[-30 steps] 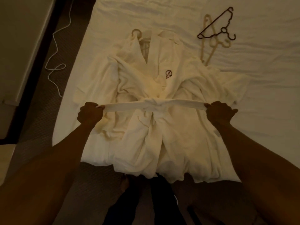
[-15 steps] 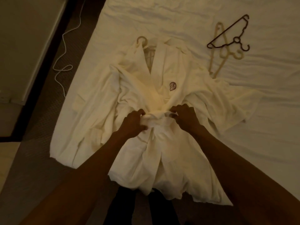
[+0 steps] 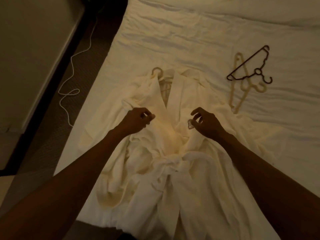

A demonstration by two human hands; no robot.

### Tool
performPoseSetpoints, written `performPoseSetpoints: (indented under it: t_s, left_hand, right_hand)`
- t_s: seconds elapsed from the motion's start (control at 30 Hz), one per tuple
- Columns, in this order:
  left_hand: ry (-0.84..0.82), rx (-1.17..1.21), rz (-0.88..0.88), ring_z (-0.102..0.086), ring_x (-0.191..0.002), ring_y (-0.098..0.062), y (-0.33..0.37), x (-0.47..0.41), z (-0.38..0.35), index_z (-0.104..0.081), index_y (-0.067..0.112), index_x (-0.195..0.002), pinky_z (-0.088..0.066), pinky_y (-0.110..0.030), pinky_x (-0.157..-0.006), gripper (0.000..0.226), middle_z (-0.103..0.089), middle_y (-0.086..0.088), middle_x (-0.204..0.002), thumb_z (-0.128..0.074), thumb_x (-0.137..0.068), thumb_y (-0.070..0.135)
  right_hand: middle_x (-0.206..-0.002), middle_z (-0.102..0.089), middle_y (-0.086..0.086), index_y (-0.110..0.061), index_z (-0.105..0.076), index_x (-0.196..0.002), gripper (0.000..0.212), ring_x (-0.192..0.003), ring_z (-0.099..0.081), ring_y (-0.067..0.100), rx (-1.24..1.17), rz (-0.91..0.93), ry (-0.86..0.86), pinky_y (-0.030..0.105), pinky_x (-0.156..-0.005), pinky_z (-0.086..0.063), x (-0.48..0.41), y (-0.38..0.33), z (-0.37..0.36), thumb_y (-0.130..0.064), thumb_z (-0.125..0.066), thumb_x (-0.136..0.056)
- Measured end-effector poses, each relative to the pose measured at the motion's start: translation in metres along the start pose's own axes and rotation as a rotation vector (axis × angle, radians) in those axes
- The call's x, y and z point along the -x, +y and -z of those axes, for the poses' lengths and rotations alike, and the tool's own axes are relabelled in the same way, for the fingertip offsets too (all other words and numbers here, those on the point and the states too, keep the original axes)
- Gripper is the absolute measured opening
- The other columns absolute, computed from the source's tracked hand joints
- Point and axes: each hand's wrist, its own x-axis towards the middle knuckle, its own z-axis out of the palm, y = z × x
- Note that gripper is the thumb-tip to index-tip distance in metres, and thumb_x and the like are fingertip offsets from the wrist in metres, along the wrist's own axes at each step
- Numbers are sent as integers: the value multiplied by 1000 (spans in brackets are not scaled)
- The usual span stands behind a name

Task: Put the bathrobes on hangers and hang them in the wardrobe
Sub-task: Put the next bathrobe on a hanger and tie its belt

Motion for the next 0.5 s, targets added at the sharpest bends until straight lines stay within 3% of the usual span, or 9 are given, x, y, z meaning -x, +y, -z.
performPoseSetpoints:
  t_s: [0.17, 0.3, 0.5]
  left_hand:
    - [175, 121, -14, -64, -57, -12, 19, -86, 18, -70, 12, -95, -45, -14, -50, 16, -73, -7, -79, -63, -95, 27]
    - [334, 119, -9, -68, -77, -22, 21, -159, 15, -69, 17, -98, -53, -32, -74, 16, -73, -4, -86, -61, -92, 29]
    - [499, -4, -33, -59, -103, -26, 8, -239, 4, -58, 17, -116, -47, -33, -85, 23, -65, -9, -107, -57, -94, 25]
  right_hand:
    - [-94, -66, -5, -21, -55, -110, 22, -87, -61, 20, 63, 23, 65, 38, -77, -51, -79, -9, -14, -20, -60, -88]
    - [-105, -61, -1, -20, -52, -117, 28, -99, -55, 23, 48, -18, 162, 43, -84, -48, -137, -10, -35, -23, -58, -90]
    - [-124, -51, 10, -20, -51, -128, 36, -113, -48, 30, 168, 46, 298, 43, -89, -43, -201, -9, -62, -27, -54, -93]
